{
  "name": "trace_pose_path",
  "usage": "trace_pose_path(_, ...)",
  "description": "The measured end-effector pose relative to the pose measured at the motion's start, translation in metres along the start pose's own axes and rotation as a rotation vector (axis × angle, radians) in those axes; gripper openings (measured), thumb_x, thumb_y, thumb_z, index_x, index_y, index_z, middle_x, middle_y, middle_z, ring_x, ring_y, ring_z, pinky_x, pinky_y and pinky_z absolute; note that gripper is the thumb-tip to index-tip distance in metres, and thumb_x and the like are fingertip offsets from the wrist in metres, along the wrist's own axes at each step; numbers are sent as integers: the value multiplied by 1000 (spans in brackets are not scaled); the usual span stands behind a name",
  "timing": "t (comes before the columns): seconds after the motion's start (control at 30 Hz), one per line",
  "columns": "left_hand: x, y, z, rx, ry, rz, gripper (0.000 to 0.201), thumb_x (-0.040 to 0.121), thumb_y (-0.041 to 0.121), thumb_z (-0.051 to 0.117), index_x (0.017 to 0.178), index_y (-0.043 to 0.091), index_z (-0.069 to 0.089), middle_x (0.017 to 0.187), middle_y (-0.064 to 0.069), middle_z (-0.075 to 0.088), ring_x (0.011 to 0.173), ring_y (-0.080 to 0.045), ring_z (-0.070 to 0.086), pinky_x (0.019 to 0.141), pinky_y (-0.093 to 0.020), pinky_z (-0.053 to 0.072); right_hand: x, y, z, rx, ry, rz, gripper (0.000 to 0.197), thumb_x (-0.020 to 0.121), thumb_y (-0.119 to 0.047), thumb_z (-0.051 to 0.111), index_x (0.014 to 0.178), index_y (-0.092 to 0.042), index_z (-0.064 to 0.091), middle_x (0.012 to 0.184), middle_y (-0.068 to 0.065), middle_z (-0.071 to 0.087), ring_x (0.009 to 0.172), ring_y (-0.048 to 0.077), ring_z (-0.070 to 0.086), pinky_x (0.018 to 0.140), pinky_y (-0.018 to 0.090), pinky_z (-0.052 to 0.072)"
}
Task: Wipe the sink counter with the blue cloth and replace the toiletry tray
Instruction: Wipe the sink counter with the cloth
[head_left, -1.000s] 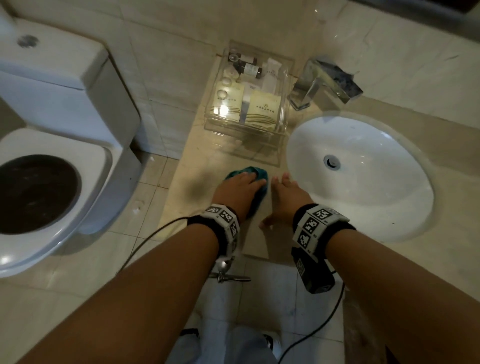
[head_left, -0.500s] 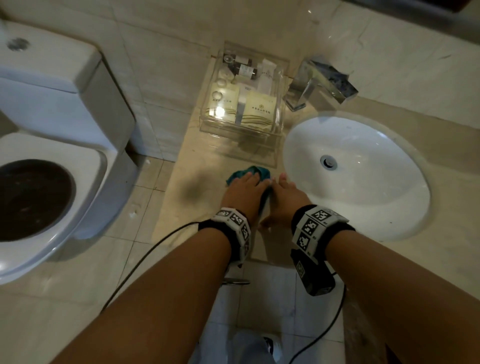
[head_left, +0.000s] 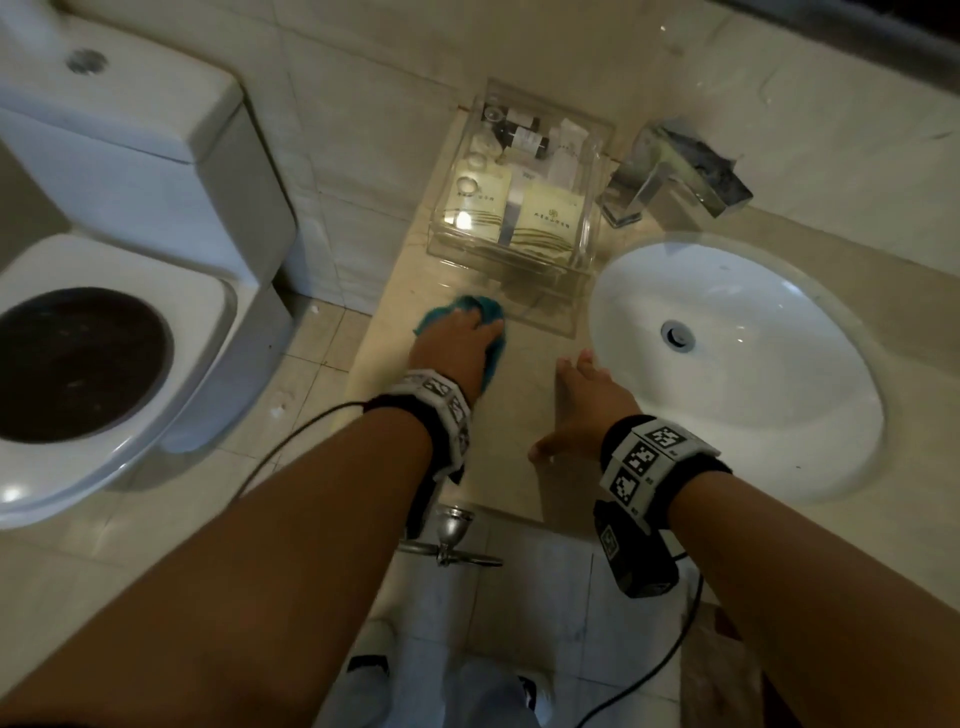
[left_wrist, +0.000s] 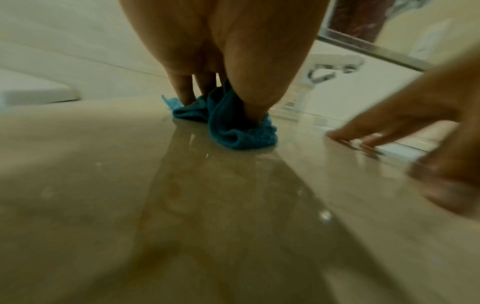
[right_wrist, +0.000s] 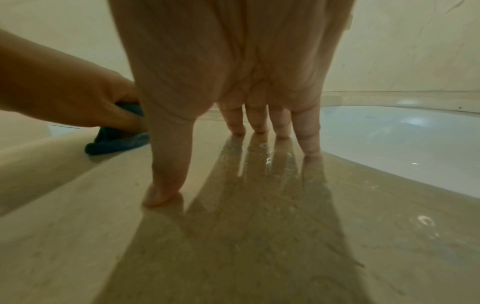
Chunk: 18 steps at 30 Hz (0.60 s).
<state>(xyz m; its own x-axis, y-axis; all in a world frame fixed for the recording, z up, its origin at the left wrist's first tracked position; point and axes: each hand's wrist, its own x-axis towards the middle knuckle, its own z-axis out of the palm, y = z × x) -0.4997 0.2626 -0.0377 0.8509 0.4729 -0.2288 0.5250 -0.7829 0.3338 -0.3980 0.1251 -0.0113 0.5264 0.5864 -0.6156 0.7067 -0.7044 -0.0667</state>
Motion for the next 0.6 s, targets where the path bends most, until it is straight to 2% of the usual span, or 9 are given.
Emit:
trace_pose_path(0.13,-24,34,20,49,-70,161,58,95,17,47,149,23,25,156,-8,23,144,-25,20,116,-37,19,-5,-3,-2,-23,3,3,124,59,-55,78,149,-14,2,158,13,-6,146,29,4,117,37,18)
trace_pose_path(0.23,-30,20,21,45,-50,150,57,97,17,45,150,25,23,157,-6,18,145,-24,18,116,-36,19,-6,-6,-14,-21,5,14,108,64,-57,74,145,-11,19,153,14,17,140,31,23,114,40,29)
trace_pose_path(0.3,-29,-3,16,7,11,75,52,99,19,40,149,25,26,156,-7,21,143,-24,21,114,-34,21,-2,-10,-26,6,76,-1,99,67,-56,73,141,-11,27,148,13,27,133,34,33,109,42,35)
trace_pose_path(0.37,-26,-30,6,-27,38,-31,51,100,19,39,149,24,26,155,-7,22,142,-25,22,113,-34,22,3,-15,-31,23,108,-41,102,65,-55,75,144,-12,24,152,12,21,136,34,28,111,42,31)
trace_pose_path(0.43,-20,-53,-3,-21,1,-99,54,99,18,40,150,22,22,154,-7,21,141,-27,21,114,-37,22,10,-18,-27,11,47,-64,112,62,-55,76,147,-14,15,157,11,6,142,32,17,116,39,24)
trace_pose_path(0.5,-10,-66,-10,-2,-50,-123,56,99,17,40,151,19,17,156,-11,18,142,-29,18,116,-39,20,16,-18,-19,21,14,-60,120,60,-54,78,149,-16,6,158,10,-5,145,28,8,118,35,17)
trace_pose_path(0.6,11,-51,-15,58,-76,-111,61,97,16,45,151,16,17,156,-14,16,143,-33,17,116,-41,20,20,-15,-15,58,30,-67,122,60,-52,79,149,-16,3,158,10,-9,146,25,2,119,33,12)
